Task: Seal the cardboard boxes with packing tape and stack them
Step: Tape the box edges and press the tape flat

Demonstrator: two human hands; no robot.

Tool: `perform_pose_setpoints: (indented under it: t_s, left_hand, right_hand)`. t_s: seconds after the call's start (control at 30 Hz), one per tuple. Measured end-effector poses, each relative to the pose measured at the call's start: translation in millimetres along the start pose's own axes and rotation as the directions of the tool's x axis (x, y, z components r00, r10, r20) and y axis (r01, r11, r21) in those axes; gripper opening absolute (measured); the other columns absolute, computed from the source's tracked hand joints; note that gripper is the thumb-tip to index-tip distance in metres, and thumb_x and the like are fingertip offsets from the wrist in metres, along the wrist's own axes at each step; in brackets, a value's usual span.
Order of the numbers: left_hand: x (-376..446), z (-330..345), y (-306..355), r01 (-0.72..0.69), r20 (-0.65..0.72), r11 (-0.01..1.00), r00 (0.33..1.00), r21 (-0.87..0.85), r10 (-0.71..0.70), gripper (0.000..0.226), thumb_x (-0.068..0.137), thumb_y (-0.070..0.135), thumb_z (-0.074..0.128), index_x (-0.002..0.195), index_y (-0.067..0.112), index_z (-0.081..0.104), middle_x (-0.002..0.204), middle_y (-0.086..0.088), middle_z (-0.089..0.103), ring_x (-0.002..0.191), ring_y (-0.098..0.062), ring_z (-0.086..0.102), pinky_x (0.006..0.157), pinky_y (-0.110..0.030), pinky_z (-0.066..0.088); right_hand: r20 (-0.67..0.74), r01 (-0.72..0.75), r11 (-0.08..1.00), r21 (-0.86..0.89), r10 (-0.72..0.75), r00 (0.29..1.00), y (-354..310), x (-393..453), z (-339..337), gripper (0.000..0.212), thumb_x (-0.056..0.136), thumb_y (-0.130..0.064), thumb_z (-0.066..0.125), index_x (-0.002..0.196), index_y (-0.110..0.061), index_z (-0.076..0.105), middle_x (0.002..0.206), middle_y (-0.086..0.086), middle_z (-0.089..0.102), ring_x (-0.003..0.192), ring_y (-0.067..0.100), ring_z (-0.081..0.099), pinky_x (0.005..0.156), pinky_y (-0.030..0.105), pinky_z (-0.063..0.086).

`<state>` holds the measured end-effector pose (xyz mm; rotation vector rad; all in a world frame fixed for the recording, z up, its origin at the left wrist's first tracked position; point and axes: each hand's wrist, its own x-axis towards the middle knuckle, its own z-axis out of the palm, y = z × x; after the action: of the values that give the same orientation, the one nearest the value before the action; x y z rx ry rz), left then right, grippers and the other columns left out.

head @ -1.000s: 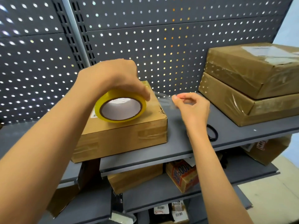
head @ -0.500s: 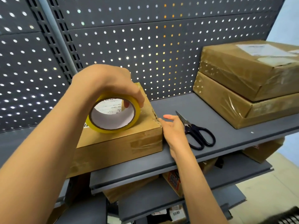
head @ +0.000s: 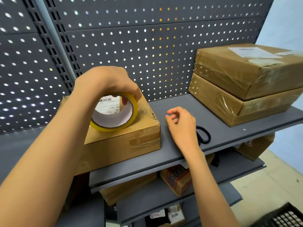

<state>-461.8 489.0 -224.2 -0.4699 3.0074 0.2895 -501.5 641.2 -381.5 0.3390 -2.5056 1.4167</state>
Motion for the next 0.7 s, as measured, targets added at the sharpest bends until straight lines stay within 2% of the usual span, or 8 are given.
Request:
perform_pose_setpoints:
  t_s: [0.1, 0.2, 0.37, 0.47, 0.6, 0.7]
  left_hand:
    - [0, 2, 1, 0.015, -0.033, 0.999, 0.999, -0.029, -0.016, 0.04, 0.078, 0.033, 0.068, 0.046, 0.011, 0.058, 0.05, -0.004, 0.047, 0.051, -0.02, 0.042, 0.051, -0.027, 0.034]
    - [-1, 3, 0, 0.031, -0.073, 0.999, 0.997, -0.023, -0.033, 0.04, 0.076, 0.036, 0.069, 0.046, 0.012, 0.057, 0.047, -0.003, 0.048, 0.049, -0.02, 0.043, 0.053, -0.027, 0.034]
    - [-5, 3, -2, 0.02, -0.097, 0.997, 0.995, -0.081, -0.028, 0.04, 0.077, 0.034, 0.069, 0.048, 0.011, 0.056, 0.031, 0.004, 0.042, 0.046, -0.017, 0.04, 0.048, -0.027, 0.033]
    - [-7, 3, -3, 0.023, -0.108, 0.996, 0.994, -0.081, -0.032, 0.039, 0.077, 0.036, 0.069, 0.049, 0.012, 0.056, 0.027, 0.008, 0.04, 0.046, -0.016, 0.04, 0.049, -0.027, 0.033]
    - [-9, 4, -5, 0.035, -0.119, 0.994, 0.992, -0.101, -0.047, 0.037, 0.073, 0.041, 0.07, 0.049, 0.015, 0.056, 0.027, 0.008, 0.04, 0.047, -0.017, 0.042, 0.054, -0.027, 0.035]
    - [-10, 5, -5, 0.025, -0.141, 0.993, 0.989, -0.115, -0.041, 0.037, 0.074, 0.04, 0.069, 0.05, 0.016, 0.055, 0.027, 0.009, 0.041, 0.048, -0.017, 0.043, 0.053, -0.026, 0.034]
  right_hand:
    - [0.002, 0.057, 0.929, -0.366, -0.061, 0.998, 8, -7, -18, 0.023, 0.096, -0.02, 0.054, 0.117, -0.01, 0.057, 0.115, 0.007, 0.054, 0.105, 0.022, 0.049, 0.086, 0.029, 0.037]
    - [0.018, -0.003, 0.84, -0.542, 0.016, 1.0, 15, -17, -29, 0.029, 0.096, -0.025, 0.054, 0.118, -0.006, 0.053, 0.12, 0.011, 0.049, 0.114, 0.028, 0.042, 0.092, 0.034, 0.037]
    - [-0.007, -0.118, 0.826, -0.551, 0.136, 0.991, 24, -29, -28, 0.02, 0.097, -0.02, 0.053, 0.105, -0.002, 0.053, 0.12, 0.016, 0.045, 0.112, 0.031, 0.043, 0.083, 0.032, 0.037]
    - [-0.034, -0.165, 0.811, -0.562, 0.176, 0.984, 24, -31, -28, 0.025, 0.097, -0.023, 0.053, 0.108, 0.0, 0.055, 0.121, 0.018, 0.046, 0.115, 0.032, 0.041, 0.085, 0.033, 0.038]
    - [-0.04, -0.17, 0.798, -0.578, 0.18, 0.983, 21, -29, -27, 0.03, 0.098, -0.024, 0.05, 0.116, 0.0, 0.051, 0.124, 0.018, 0.047, 0.118, 0.031, 0.04, 0.09, 0.034, 0.038]
    - [-0.028, -0.129, 0.805, -0.579, 0.139, 0.99, 21, -32, -31, 0.03, 0.099, -0.025, 0.048, 0.116, 0.0, 0.05, 0.121, 0.018, 0.05, 0.116, 0.032, 0.044, 0.086, 0.033, 0.038]
